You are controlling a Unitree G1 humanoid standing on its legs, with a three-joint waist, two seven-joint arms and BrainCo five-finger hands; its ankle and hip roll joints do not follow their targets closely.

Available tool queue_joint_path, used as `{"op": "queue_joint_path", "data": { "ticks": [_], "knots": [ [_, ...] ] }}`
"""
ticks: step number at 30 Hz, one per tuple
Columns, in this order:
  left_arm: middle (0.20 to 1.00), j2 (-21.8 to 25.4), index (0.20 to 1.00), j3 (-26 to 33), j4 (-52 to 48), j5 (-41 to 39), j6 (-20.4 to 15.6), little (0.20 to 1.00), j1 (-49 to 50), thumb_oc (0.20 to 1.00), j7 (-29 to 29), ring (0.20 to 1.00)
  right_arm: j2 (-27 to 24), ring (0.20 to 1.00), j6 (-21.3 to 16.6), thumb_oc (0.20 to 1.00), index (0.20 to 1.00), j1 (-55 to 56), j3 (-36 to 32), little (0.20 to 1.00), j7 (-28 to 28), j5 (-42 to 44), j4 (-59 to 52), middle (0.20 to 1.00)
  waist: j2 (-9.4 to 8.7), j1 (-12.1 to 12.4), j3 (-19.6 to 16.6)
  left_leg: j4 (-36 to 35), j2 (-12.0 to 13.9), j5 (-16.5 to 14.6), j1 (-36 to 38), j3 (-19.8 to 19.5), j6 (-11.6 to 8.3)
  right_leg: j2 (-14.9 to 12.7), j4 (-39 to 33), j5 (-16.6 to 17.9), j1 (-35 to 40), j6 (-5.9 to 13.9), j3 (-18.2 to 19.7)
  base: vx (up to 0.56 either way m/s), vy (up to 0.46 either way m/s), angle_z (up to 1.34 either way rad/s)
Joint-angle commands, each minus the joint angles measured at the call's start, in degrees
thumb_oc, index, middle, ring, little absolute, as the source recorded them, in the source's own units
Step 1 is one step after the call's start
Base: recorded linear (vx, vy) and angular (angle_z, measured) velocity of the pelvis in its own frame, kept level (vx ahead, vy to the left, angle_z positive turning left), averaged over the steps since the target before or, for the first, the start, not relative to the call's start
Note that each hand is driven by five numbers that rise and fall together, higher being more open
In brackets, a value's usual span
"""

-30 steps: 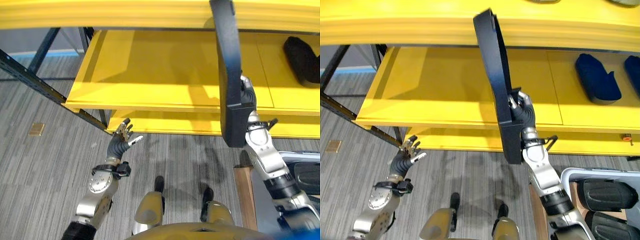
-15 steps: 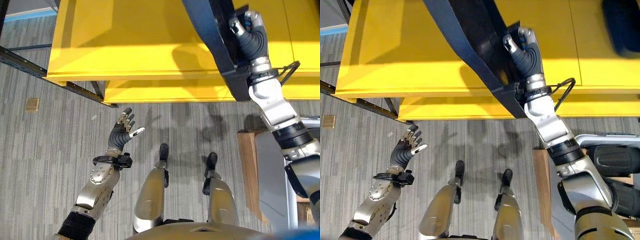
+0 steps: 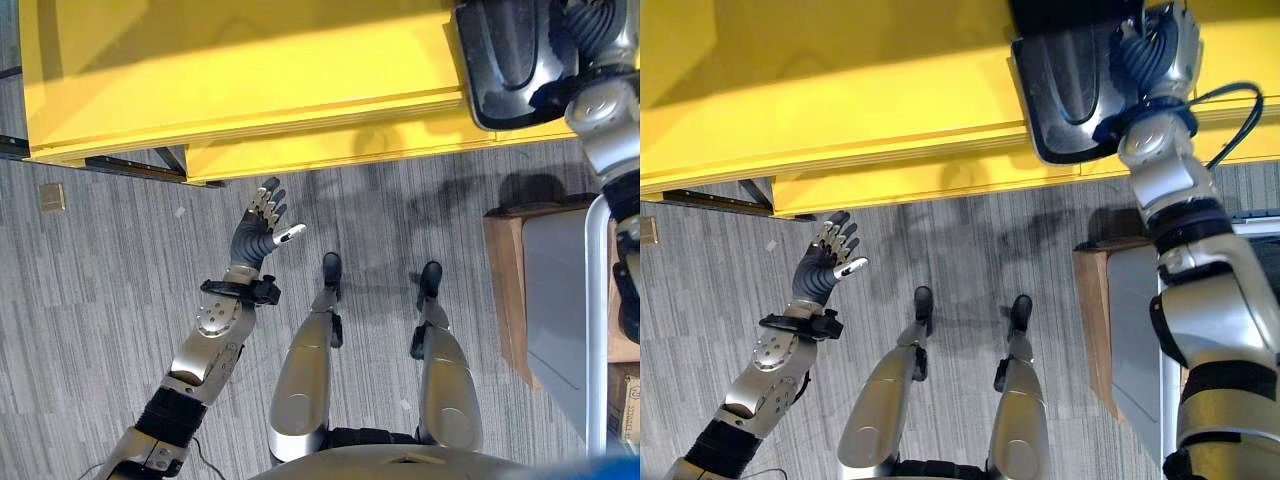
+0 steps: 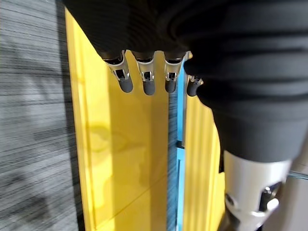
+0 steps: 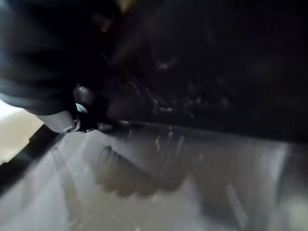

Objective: Move parts from the plastic box to the shelf.

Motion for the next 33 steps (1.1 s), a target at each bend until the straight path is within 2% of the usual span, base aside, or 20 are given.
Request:
{"op": "queue_joint_path", "data": {
  "ticks": [1, 13, 15, 25, 33],
  "knots": [
    [1.000, 1.90, 1.000, -0.89, -3.38, -0.41, -3.94, 1.000, 3.36, 1.000, 1.06, 1.000, -3.36, 0.200, -1.63, 0.200, 0.200, -7.05, 2.85, 0.200, -2.12, -2.24, -0.78, 0.200, -1.51, 0.96, -3.62, 1.80, 2.95, 0.47, -1.99, -3.63, -3.18, -2.57, 9.25, -7.51, 1.05, 1.13, -0.33, 0.00, -0.012, 0.03],
    [1.000, 1.62, 1.000, -1.19, -3.00, -1.48, -4.77, 1.000, 0.91, 1.000, 2.02, 1.000, -1.77, 0.200, -1.97, 0.200, 0.200, -16.07, 9.22, 0.200, -0.95, 1.66, 7.04, 0.200, -2.68, 1.73, -3.58, 1.92, 2.83, 0.79, -3.03, -4.64, -3.39, -2.48, 9.51, -7.49, 0.82, 0.96, -1.08, 0.00, -0.004, 0.03],
    [1.000, 1.83, 1.000, -1.37, -3.06, -2.09, -5.02, 1.000, 0.36, 1.000, 2.37, 1.000, -0.69, 0.200, -2.30, 0.200, 0.200, -18.36, 9.63, 0.200, -0.74, 5.18, 11.03, 0.200, -2.99, 2.25, -3.62, 2.16, 2.61, 0.76, -3.41, -5.03, -3.40, -2.59, 9.65, -7.51, 0.86, 0.93, -1.43, 0.00, -0.001, 0.15],
    [1.000, 2.32, 1.000, -1.80, -3.00, -2.60, -4.88, 1.000, -0.36, 1.000, 2.87, 1.000, 2.44, 0.200, -3.16, 0.200, 0.200, -21.35, 9.53, 0.200, 1.26, 14.53, 18.90, 0.200, -3.39, 3.89, -4.08, 2.88, 1.93, 0.49, -5.02, -6.03, -3.35, -2.78, 8.79, -7.35, 1.25, 1.09, -2.52, 0.00, 0.000, 0.07],
    [1.000, 2.59, 1.000, -2.31, -2.90, -3.15, -4.71, 1.000, -0.22, 1.000, 3.17, 1.000, 2.14, 0.200, -3.67, 0.200, 0.200, -22.72, 8.60, 0.200, 1.23, 19.35, 20.96, 0.200, -3.34, 5.23, -4.44, 3.04, 1.28, 0.45, -6.00, -7.10, -3.28, -3.14, 7.78, -7.38, 2.21, 1.19, -3.78, 0.02, 0.002, 0.09]
  ]
}}
